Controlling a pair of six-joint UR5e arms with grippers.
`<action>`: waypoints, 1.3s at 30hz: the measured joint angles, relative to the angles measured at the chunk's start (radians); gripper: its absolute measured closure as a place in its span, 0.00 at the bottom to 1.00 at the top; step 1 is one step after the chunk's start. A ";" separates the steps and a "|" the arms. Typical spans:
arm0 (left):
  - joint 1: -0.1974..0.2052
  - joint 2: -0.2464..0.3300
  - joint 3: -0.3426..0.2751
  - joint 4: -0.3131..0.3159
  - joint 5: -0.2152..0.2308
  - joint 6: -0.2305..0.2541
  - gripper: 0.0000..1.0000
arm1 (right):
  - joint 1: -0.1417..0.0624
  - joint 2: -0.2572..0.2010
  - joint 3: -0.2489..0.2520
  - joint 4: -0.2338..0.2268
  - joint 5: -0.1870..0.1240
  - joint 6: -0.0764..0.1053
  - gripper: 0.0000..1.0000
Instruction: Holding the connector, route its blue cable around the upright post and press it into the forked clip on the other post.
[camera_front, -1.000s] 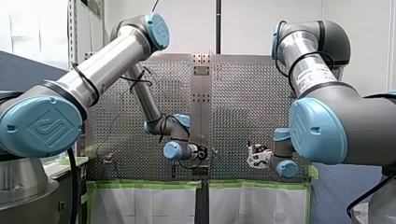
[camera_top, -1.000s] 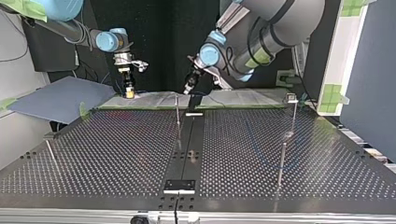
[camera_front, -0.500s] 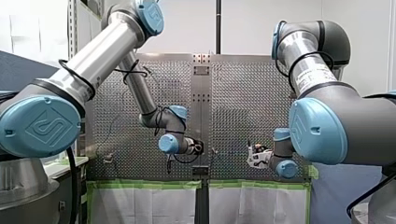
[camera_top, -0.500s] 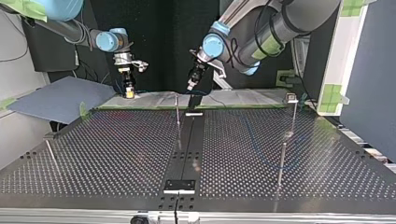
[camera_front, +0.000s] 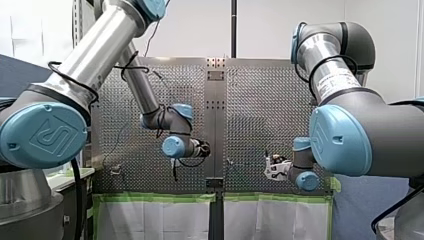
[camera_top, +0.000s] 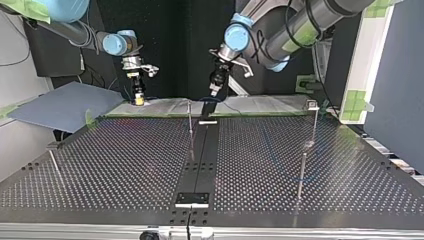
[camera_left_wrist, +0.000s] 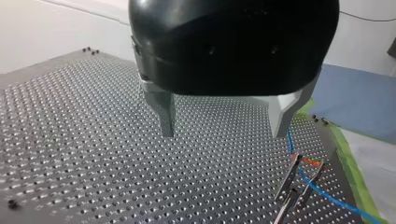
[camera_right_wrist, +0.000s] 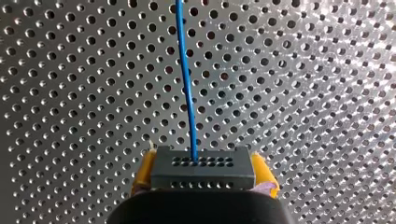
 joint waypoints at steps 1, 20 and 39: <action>0.000 0.009 -0.009 -0.005 -0.004 -0.002 0.00 | 0.000 0.000 0.000 0.000 -0.002 0.001 1.00; 0.000 0.175 -0.175 0.083 -0.102 -0.071 0.00 | 0.009 0.000 0.000 0.000 -0.008 0.009 1.00; 0.011 0.329 -0.329 0.099 -0.137 -0.042 0.00 | 0.015 0.000 0.000 -0.001 -0.008 0.009 1.00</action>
